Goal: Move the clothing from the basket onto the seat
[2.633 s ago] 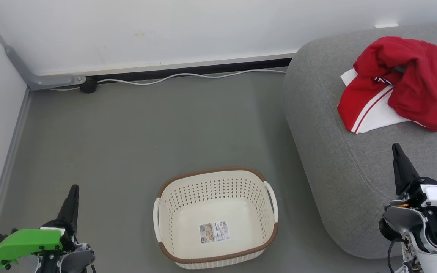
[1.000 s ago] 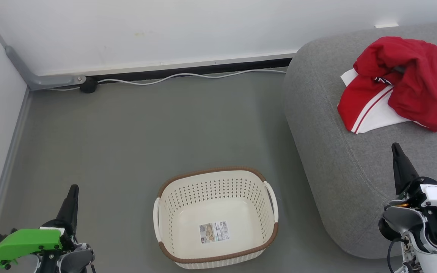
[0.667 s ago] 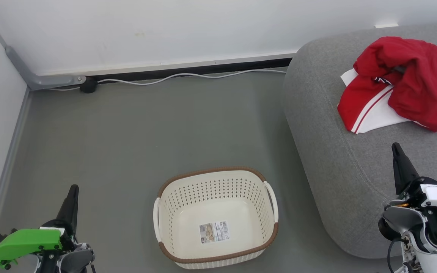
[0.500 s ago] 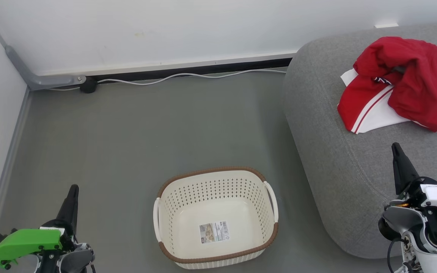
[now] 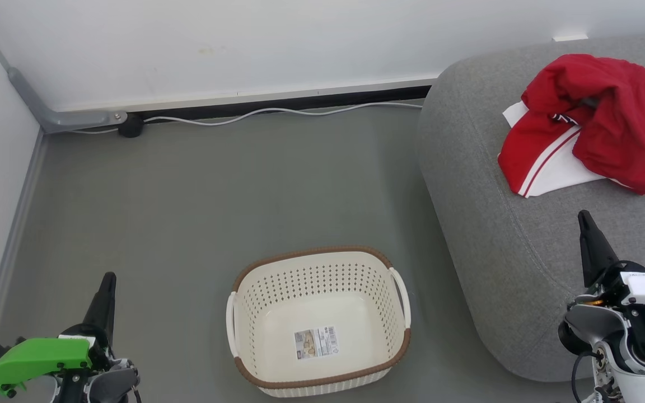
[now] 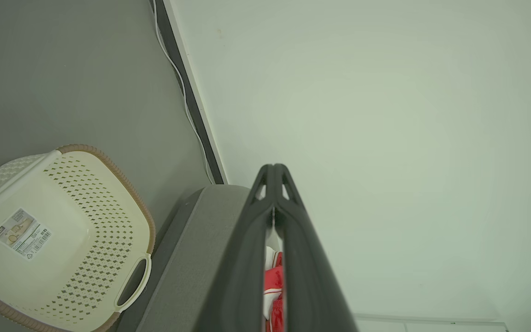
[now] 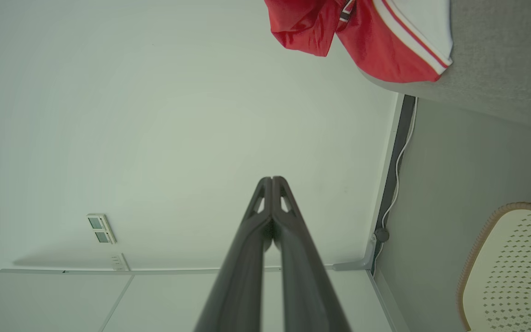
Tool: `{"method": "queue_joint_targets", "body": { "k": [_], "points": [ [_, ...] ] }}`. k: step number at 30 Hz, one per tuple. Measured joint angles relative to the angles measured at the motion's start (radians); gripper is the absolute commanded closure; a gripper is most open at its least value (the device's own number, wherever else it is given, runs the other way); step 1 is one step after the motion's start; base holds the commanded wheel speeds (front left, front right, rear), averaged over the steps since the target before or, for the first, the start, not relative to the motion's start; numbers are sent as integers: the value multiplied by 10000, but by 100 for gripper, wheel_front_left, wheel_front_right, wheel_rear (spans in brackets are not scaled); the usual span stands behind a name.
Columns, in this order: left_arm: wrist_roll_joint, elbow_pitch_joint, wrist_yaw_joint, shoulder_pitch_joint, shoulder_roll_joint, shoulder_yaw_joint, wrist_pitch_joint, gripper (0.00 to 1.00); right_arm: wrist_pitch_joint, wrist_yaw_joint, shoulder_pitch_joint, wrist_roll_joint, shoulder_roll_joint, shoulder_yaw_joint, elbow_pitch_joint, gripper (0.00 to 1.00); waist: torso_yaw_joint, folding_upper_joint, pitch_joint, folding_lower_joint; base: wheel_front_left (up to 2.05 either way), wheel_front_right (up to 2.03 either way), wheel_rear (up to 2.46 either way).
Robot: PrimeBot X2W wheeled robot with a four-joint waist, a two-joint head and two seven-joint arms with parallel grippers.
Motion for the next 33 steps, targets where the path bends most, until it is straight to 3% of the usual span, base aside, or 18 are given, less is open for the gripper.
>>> {"method": "queue_joint_targets", "body": {
  "k": [33],
  "points": [
    [0,-17,-2,0,-6,17,0,100,-2,2,2,0,0,10,-17,100,0,0,2,0,0,0,0]
  ]
}}
